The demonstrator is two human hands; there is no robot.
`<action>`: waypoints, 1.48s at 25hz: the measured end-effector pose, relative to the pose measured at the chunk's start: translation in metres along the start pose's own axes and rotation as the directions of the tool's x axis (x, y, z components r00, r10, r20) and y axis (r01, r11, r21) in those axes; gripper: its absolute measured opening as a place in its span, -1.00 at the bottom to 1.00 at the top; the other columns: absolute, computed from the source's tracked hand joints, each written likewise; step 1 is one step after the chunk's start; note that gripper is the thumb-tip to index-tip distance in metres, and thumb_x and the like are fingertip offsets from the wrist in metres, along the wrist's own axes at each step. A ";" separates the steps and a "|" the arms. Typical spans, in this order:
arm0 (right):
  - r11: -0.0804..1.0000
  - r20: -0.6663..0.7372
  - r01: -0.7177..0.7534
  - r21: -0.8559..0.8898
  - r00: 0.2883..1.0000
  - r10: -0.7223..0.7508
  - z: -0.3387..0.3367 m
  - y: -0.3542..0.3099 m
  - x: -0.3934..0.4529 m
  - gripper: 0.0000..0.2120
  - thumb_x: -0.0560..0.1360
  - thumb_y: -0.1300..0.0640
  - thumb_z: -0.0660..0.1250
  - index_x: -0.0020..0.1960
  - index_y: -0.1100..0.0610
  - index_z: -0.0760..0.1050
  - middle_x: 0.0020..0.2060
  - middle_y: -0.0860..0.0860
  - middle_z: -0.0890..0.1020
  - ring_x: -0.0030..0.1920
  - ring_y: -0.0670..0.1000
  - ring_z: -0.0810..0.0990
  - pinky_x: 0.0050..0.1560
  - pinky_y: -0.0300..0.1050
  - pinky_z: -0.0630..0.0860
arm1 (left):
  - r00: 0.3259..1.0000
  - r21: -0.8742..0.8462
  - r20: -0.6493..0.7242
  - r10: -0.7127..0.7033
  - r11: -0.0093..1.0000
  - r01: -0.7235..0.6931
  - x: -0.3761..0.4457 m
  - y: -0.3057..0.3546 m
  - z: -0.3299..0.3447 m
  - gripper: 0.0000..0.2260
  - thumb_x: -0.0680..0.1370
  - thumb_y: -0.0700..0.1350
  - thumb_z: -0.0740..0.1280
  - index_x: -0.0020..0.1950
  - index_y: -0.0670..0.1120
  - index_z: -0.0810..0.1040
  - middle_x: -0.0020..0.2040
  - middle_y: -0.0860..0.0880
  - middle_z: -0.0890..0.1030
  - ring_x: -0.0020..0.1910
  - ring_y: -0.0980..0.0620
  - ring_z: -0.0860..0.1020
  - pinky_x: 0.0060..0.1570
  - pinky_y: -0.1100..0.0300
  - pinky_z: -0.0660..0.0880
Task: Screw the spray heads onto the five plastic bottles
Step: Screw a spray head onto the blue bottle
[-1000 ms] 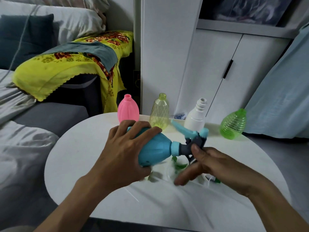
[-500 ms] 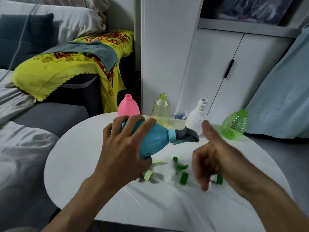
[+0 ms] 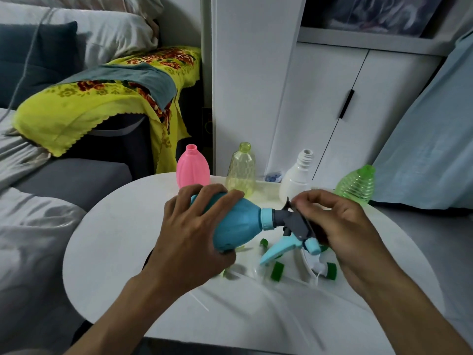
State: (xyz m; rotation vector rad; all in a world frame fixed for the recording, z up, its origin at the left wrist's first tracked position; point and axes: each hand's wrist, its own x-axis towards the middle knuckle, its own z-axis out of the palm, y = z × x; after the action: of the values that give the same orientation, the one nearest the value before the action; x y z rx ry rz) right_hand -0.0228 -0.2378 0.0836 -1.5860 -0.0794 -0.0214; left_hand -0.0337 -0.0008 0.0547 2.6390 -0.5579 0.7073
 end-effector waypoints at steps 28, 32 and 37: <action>0.806 0.251 -0.061 0.589 0.962 -0.111 0.028 0.007 -0.004 -0.63 0.34 -0.01 0.57 0.06 0.14 0.66 0.01 0.14 0.71 0.09 0.07 0.65 0.13 -0.06 0.55 | 0.757 -0.765 0.642 0.123 0.174 0.621 0.007 0.012 -0.021 -0.36 0.24 0.06 0.60 0.30 0.10 0.55 0.20 -0.08 0.64 0.15 -0.09 0.63 0.03 0.05 0.58; 0.760 0.293 -0.102 0.642 0.949 -0.120 0.026 0.006 -0.006 -0.57 0.35 -0.05 0.55 0.14 0.16 0.64 0.05 0.14 0.70 0.15 0.09 0.63 0.18 0.03 0.54 | 0.721 -0.752 0.658 0.218 0.126 0.648 0.006 0.015 -0.022 -0.51 0.35 -0.06 0.50 0.28 0.01 0.56 0.14 -0.09 0.67 0.08 -0.08 0.65 -0.03 0.11 0.58; 0.814 0.155 -0.062 0.577 0.987 -0.035 0.030 0.000 -0.002 -0.67 0.38 -0.02 0.47 0.04 0.18 0.68 -0.05 0.15 0.73 -0.02 0.09 0.69 -0.02 -0.08 0.61 | 0.739 -0.749 0.658 0.144 0.028 0.662 0.002 0.019 -0.009 -0.53 0.33 -0.09 0.51 0.23 0.00 0.60 0.11 -0.13 0.68 0.06 -0.12 0.66 -0.06 0.12 0.58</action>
State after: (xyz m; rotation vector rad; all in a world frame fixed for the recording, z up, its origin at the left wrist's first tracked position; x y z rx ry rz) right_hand -0.0263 -0.2077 0.0828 -0.9657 -0.1827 0.1321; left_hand -0.0439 -0.0138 0.0671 1.3294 -0.3579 -0.6284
